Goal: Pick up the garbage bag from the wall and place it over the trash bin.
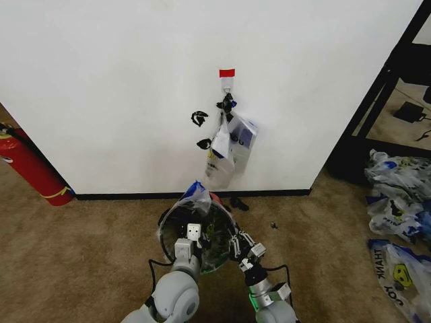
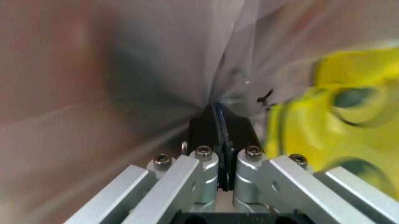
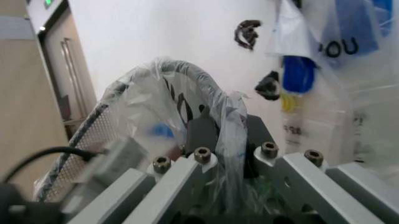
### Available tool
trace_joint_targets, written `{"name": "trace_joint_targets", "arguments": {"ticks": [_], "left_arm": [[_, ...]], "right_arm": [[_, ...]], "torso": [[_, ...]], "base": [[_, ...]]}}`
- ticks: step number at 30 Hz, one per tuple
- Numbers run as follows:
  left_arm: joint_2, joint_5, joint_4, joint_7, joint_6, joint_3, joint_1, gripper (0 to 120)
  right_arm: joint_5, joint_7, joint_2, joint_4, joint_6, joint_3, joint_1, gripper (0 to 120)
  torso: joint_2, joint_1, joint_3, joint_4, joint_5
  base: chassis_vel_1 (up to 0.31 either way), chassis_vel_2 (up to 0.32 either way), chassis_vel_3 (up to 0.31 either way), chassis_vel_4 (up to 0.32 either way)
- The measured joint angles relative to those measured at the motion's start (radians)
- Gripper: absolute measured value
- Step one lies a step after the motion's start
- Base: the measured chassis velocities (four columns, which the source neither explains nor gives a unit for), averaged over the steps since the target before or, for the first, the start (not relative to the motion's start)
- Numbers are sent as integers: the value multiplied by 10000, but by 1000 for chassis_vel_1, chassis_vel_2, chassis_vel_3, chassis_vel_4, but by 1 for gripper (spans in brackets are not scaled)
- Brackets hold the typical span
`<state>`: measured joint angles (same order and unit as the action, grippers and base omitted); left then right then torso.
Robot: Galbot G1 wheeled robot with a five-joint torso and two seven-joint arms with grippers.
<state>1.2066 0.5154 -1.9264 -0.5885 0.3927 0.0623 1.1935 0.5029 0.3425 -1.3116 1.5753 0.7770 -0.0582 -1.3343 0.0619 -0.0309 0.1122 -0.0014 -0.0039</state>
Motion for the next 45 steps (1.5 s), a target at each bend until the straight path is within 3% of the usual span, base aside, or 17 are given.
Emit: {"name": "trace_joint_targets", "arguments": {"ticks": [19, 32, 40, 45], "left_arm": [[-164, -82, 1024, -130, -174, -300, -819, 0], [106, 10, 449, 159, -73, 82, -661, 0], [115, 297, 743, 147, -146, -134, -1320, 0], [-150, 299, 719, 148, -182, -209, -1133, 0]], "right_arm": [[674, 1214, 469, 567, -152, -69, -357, 1], [589, 1618, 179, 78, -65, -22, -83, 1], [529, 1598, 9, -168, 46, -10, -41, 1], [533, 1549, -3, -204, 35, -44, -8, 1]], "torso": [[0, 0, 0, -1, 0], [0, 0, 0, 1, 0], [0, 0, 0, -3, -1], [0, 0, 0, -1, -1]], "base": [[0, 0, 0, 0], [0, 0, 0, 0], [0, 0, 0, 0], [0, 0, 0, 0]]}}
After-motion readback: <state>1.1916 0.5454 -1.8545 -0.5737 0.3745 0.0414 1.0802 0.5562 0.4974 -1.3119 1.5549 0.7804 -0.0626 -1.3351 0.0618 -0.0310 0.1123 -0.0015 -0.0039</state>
